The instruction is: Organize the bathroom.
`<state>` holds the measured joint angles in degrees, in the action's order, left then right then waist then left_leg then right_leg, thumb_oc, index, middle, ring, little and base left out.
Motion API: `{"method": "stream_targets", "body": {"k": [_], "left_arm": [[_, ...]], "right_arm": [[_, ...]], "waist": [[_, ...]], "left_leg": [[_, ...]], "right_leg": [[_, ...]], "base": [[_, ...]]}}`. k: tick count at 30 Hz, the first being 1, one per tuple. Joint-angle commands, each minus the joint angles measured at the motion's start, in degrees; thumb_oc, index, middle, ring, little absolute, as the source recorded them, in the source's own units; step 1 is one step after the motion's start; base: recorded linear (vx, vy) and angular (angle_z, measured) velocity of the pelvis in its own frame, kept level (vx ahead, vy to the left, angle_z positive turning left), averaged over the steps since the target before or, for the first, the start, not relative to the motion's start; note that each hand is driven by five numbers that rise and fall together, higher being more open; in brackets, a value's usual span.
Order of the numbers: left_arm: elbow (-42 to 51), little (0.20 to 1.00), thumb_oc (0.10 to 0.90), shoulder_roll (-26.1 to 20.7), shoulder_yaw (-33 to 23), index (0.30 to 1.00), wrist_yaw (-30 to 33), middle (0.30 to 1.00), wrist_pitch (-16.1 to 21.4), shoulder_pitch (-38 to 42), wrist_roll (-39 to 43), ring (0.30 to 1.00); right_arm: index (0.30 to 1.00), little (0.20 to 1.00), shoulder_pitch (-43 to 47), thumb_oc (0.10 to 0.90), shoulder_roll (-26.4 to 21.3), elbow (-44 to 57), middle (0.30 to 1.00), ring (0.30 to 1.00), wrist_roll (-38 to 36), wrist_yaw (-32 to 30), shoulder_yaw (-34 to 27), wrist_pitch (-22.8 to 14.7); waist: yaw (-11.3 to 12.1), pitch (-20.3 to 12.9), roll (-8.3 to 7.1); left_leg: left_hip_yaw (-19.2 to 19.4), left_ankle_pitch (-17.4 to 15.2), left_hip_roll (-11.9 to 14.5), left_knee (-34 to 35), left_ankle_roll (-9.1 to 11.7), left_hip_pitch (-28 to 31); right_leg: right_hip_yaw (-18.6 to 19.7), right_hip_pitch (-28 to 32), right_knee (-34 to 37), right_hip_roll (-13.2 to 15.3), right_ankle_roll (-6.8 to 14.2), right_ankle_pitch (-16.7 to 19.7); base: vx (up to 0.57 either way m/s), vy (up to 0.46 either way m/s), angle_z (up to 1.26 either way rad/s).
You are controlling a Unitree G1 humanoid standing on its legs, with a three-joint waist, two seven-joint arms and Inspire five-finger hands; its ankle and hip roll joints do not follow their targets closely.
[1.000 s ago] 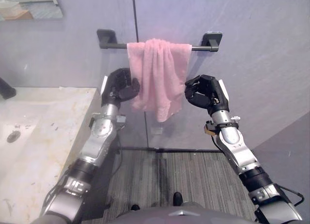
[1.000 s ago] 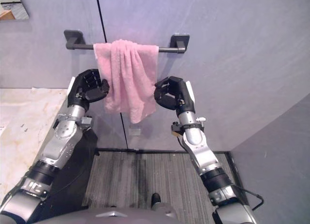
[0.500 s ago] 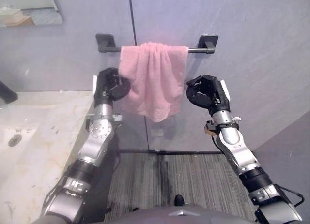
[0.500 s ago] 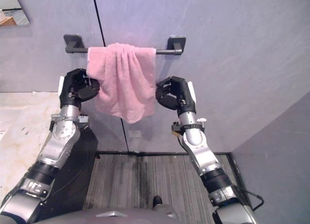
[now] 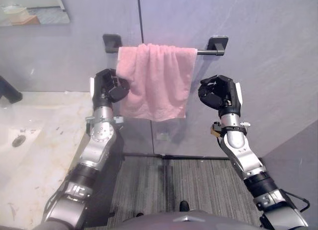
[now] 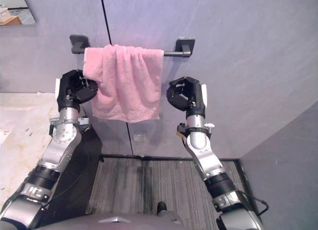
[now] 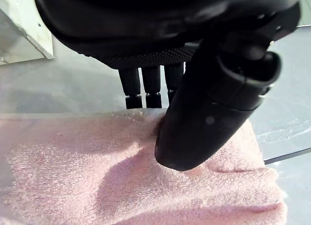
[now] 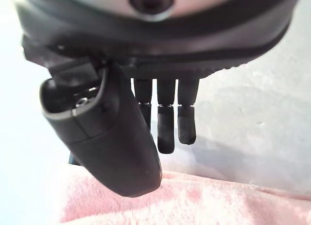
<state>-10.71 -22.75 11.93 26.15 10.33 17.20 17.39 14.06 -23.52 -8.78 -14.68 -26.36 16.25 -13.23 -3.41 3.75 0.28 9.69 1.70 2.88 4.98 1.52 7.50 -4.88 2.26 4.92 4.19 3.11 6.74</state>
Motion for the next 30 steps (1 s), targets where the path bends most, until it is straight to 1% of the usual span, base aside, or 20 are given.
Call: {"method": "stream_targets", "body": {"k": [1, 5, 9, 10, 12, 13, 18, 20, 21, 22, 23, 25, 26, 29, 30], "left_arm": [[-0.34, 0.300, 0.400, -1.59, -2.61, 0.300, 1.75, 0.300, 7.83, 2.53, -4.05, 0.300], [-0.14, 0.302, 0.402, -1.61, -2.28, 0.302, 0.93, 0.302, 7.75, 2.01, -4.40, 0.302], [-0.40, 0.371, 0.447, -1.54, -2.13, 0.371, 0.96, 0.371, 7.65, 2.12, -4.24, 0.371], [-0.40, 0.371, 0.447, -1.54, -2.13, 0.371, 0.96, 0.371, 7.65, 2.12, -4.24, 0.371], [-0.63, 0.411, 0.474, -1.53, -2.05, 0.411, 1.23, 0.411, 7.92, 2.07, -4.30, 0.411], [-0.93, 0.415, 0.477, -1.48, -1.97, 0.415, 1.25, 0.415, 8.10, 2.15, -4.23, 0.415], [-1.03, 0.392, 0.461, -1.63, -1.92, 0.392, 1.24, 0.392, 7.75, 2.58, -3.94, 0.392], [-1.04, 0.394, 0.463, -1.74, -1.97, 0.394, 1.09, 0.394, 7.82, 2.43, -3.84, 0.394], [-1.10, 0.366, 0.444, -1.67, -1.92, 0.366, 0.64, 0.366, 7.69, 2.44, -3.82, 0.366], [-1.15, 0.366, 0.444, -1.67, -1.90, 0.366, 0.61, 0.366, 7.69, 2.50, -3.79, 0.366], [-1.65, 0.347, 0.431, -1.67, -1.88, 0.347, 0.16, 0.347, 7.71, 2.78, -3.71, 0.347], [-1.79, 0.352, 0.435, -1.77, -1.96, 0.352, -0.01, 0.352, 7.75, 2.78, -3.57, 0.352], [-1.87, 0.352, 0.435, -1.91, -2.08, 0.352, -0.31, 0.352, 7.86, 2.59, -3.52, 0.352], [-1.60, 0.340, 0.427, -1.91, -2.36, 0.340, -0.74, 0.340, 7.71, 2.25, -3.71, 0.340], [-1.60, 0.324, 0.416, -2.03, -2.38, 0.324, -0.76, 0.324, 7.64, 2.25, -3.83, 0.324]], "right_arm": [[0.300, 0.300, 3.71, 0.400, 2.55, 0.47, 0.300, 0.300, 2.08, -6.27, -4.69, -4.14], [0.300, 0.300, 3.36, 0.400, 3.79, 0.41, 0.300, 0.300, 2.20, -9.75, -5.20, -3.85], [0.300, 0.300, 3.74, 0.400, 4.38, 0.18, 0.300, 0.300, 2.63, -11.34, -5.32, -3.83], [0.300, 0.300, 3.74, 0.400, 4.38, 0.18, 0.300, 0.300, 2.63, -11.34, -5.32, -3.83], [0.300, 0.300, 3.79, 0.400, 4.56, 0.24, 0.300, 0.300, 2.95, -12.80, -5.32, -3.87], [0.300, 0.300, 4.18, 0.400, 4.59, 0.06, 0.300, 0.300, 3.14, -13.33, -5.33, -3.68], [0.300, 0.300, 4.81, 0.400, 4.56, -0.34, 0.300, 0.300, 3.81, -14.11, -5.32, -3.65], [0.300, 0.300, 4.77, 0.400, 4.28, -0.01, 0.300, 0.300, 4.02, -14.29, -5.39, -3.69], [0.300, 0.300, 5.34, 0.400, 3.91, 0.34, 0.300, 0.300, 4.59, -11.65, -5.23, -4.04], [0.307, 0.307, 5.44, 0.405, 3.87, 0.31, 0.307, 0.307, 4.59, -11.46, -5.16, -4.13], [0.900, 0.900, 6.12, 0.800, 3.33, 0.46, 0.900, 0.900, 4.72, -7.65, -4.10, -4.32], [0.900, 0.900, 6.31, 0.800, 2.72, 0.87, 0.900, 0.900, 5.37, -6.74, -3.57, -4.42], [0.900, 0.900, 6.48, 0.800, 1.42, 2.18, 0.900, 0.900, 4.86, -3.46, -2.89, -3.40], [0.900, 0.900, 6.69, 0.800, -0.02, 3.49, 0.900, 0.900, 5.26, -1.79, -2.97, -3.14], [0.900, 0.900, 6.97, 0.800, -0.72, 4.24, 0.900, 0.900, 5.77, -1.59, -3.05, -3.25]], "waist": [[-0.26, -5.06, -0.92], [-0.27, -4.97, -0.64], [-0.28, -4.94, -0.48], [-0.28, -4.94, -0.48], [-0.30, -4.90, -0.37], [-0.25, -4.89, -0.32], [-0.20, -4.89, -0.25], [-0.20, -4.88, -0.26], [-0.03, -4.93, -0.32], [-0.02, -4.92, -0.32], [0.09, -4.93, -0.45], [0.10, -4.96, -0.52], [0.09, -5.05, -0.68], [0.02, -5.20, -0.85], [-0.04, -5.23, -0.92]], "left_leg": [[-1.92, -1.07, 1.67, 0.02, -0.61, 0.09], [-1.78, -0.94, 1.84, 0.02, -0.53, 0.04], [-1.64, -0.88, 1.95, 0.02, -0.44, 0.07], [-1.64, -0.88, 1.95, 0.02, -0.44, 0.07], [-1.65, -0.84, 1.97, 0.02, -0.41, 0.06], [-1.70, -0.81, 1.96, 0.02, -0.39, 0.03], [-1.79, -0.74, 1.99, 0.02, -0.32, 0.04], [-1.82, -0.75, 1.96, 0.02, -0.32, 0.07], [-2.02, -0.78, 1.96, 0.02, -0.36, 0.04], [-2.04, -0.77, 1.96, 0.02, -0.36, 0.04], [-2.19, -0.77, 1.94, 0.02, -0.35, 0.06], [-2.21, -0.76, 1.94, 0.02, -0.33, 0.04], [-2.20, -0.75, 1.94, 0.02, -0.28, -0.01], [-2.21, -0.80, 1.88, 0.02, -0.26, -0.03], [-2.21, -0.84, 1.87, 0.02, -0.26, -0.01]], "right_leg": [[-0.19, 3.95, 0.08, 0.68, -0.37, -3.71], [-0.12, 3.87, 0.08, 0.58, -0.51, -3.67], [-0.05, 3.88, 0.08, 0.51, -0.64, -3.72], [-0.05, 3.88, 0.08, 0.51, -0.64, -3.72], [0.10, 3.87, 0.08, 0.46, -0.72, -3.76], [0.16, 3.85, 0.08, 0.42, -0.78, -3.75], [0.15, 3.92, 0.08, 0.37, -0.84, -3.75], [0.22, 3.96, 0.08, 0.36, -0.84, -3.79], [0.10, 3.99, 0.08, 0.39, -0.87, -3.84], [0.07, 4.00, 0.08, 0.39, -0.87, -3.84], [-0.06, 4.06, 0.08, 0.41, -0.89, -3.88], [-0.10, 4.05, 0.08, 0.42, -0.89, -3.89], [-0.11, 4.02, 0.08, 0.40, -0.87, -3.91], [-0.03, 4.01, 0.08, 0.32, -0.86, -3.92], [0.03, 4.02, 0.08, 0.28, -0.85, -3.92]], "base": [[0.00, -0.013, -0.03], [0.00, -0.003, -0.01], [0.00, 0.000, 0.00], [0.00, 0.000, 0.00], [0.00, 0.000, 0.00], [0.00, 0.000, 0.00], [0.00, 0.000, 0.00], [0.00, 0.000, 0.00], [0.00, 0.000, 0.00], [0.00, 0.000, 0.00], [0.00, 0.000, 0.00], [0.00, 0.000, 0.00], [0.00, 0.000, 0.00], [0.00, 0.000, 0.00], [0.00, 0.000, 0.00]]}}
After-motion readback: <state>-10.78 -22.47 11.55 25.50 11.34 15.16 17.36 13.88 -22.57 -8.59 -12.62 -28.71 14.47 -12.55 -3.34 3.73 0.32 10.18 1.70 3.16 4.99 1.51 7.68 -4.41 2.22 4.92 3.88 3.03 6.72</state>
